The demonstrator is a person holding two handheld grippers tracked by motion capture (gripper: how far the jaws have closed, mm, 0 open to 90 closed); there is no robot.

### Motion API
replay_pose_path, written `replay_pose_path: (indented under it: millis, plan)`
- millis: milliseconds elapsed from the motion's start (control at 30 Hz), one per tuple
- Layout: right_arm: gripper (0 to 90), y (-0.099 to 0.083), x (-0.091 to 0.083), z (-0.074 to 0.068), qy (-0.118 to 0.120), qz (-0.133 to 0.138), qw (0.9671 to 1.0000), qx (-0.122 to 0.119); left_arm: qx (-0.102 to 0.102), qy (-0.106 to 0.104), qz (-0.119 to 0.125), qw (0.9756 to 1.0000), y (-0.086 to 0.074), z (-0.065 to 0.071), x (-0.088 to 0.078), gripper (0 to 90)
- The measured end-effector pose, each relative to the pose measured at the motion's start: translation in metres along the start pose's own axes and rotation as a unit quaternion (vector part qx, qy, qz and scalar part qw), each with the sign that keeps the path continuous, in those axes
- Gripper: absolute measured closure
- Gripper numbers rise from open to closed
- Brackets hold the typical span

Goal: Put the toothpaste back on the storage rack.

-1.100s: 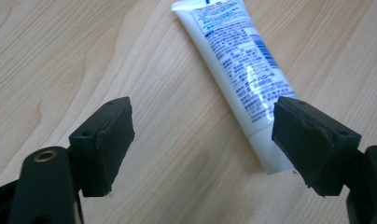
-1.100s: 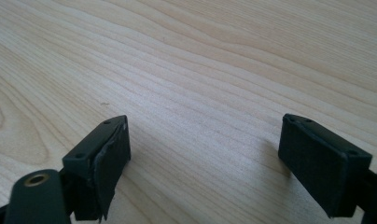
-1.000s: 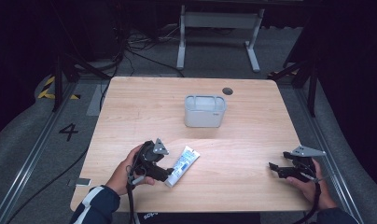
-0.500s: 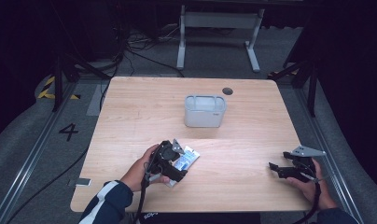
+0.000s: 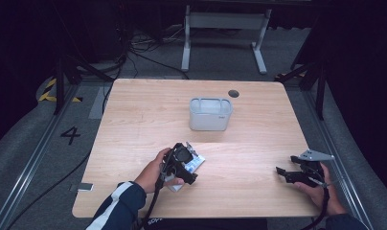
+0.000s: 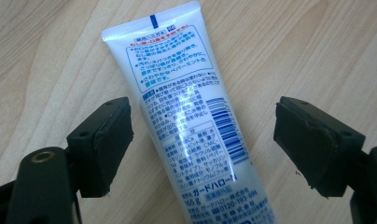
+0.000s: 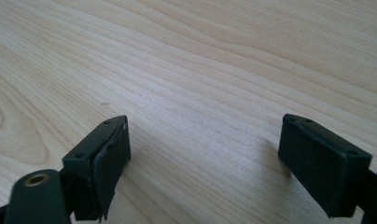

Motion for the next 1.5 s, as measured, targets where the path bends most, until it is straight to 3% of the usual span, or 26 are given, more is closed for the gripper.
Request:
replay_pose_path:
  millis: [200,367,500,600,733,833,1000,1167,1500]
  plan:
    - [17.1,0.0,0.0,0.0,0.0,0.0,1.0,0.0,-0.004,-0.006,-0.031,0.9995,0.004,-0.004,0.006,21.5]
    - [17.0,0.0,0.0,0.0,0.0,0.0,1.0,0.001,-0.033,-0.001,-0.052,0.9981,0.01,-0.012,0.011,24.1]
    - [17.1,0.0,0.0,0.0,0.0,0.0,1.0,0.001,-0.037,0.005,-0.071,0.9968,0.011,-0.017,0.017,25.1]
    - [17.0,0.0,0.0,0.0,-0.001,0.0,1.0,0.001,-0.039,0.006,-0.068,0.9969,0.013,-0.019,0.017,23.8]
    - [17.0,0.0,0.0,0.0,0.0,0.0,1.0,0.001,-0.036,0.008,-0.069,0.9969,0.017,-0.021,0.019,22.9]
    - [17.0,0.0,0.0,0.0,0.0,0.0,1.0,0.001,-0.027,0.006,-0.075,0.9968,0.021,-0.02,0.02,26.9]
    - [17.0,0.0,0.0,0.0,0.0,0.0,1.0,0.001,-0.022,0.002,-0.093,0.9954,0.023,-0.02,0.02,29.1]
    - [17.1,0.0,0.0,0.0,0.0,0.0,1.0,0.001,-0.008,-0.003,-0.107,0.9942,0.024,-0.014,0.018,41.2]
    - [17.0,0.0,0.0,0.0,0.0,0.0,1.0,0.001,0.012,-0.01,-0.111,0.9937,0.024,-0.012,0.017,49.7]
Point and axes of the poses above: each handheld gripper's, and its own axes: x roughly forward along the jaws, y roughly out of its top, z roughly to its right, the point moved 7 cm from there along x, roughly forward along the jaws, and after that the axes turned 14 degrees about -y, right-handed, at the moved point
